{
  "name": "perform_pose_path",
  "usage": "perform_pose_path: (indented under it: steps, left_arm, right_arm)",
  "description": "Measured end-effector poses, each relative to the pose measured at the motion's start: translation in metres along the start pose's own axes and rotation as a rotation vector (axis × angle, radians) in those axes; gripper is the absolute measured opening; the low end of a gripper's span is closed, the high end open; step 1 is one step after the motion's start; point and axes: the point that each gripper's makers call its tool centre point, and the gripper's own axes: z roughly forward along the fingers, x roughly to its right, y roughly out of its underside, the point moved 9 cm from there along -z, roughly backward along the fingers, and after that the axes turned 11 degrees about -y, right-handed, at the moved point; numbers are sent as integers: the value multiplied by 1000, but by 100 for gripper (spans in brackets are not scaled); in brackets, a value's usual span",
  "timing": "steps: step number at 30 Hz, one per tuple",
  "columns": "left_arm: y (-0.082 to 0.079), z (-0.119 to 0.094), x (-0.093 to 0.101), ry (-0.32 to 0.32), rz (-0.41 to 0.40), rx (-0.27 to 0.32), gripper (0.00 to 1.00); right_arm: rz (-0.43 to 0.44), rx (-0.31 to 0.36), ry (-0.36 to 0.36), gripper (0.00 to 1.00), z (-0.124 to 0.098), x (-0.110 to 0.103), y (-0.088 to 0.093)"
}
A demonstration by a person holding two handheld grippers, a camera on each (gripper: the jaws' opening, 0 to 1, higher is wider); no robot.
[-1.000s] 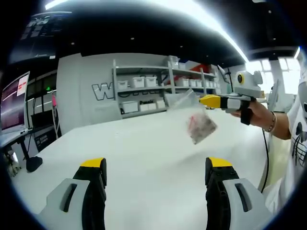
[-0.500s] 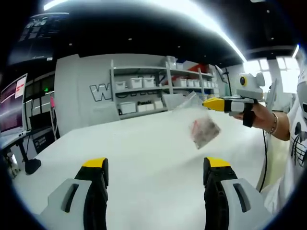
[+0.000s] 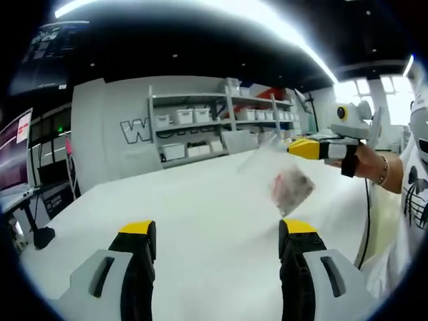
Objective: Open the resealable bag by pulling the two sides of the seal apart until the entire bag opening is separated and visibly accessible.
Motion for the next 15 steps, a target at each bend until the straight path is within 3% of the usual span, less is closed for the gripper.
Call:
perform_pose_path:
  steps: [8, 15]
  left_arm:
    - [2, 1, -2, 5, 27, -8, 67]
    - [2, 2, 1, 26, 63, 3, 60]
  right_arm:
    - [-9, -16, -12, 0, 4, 4, 3]
    - [-86, -64, -72, 0, 9, -12, 9]
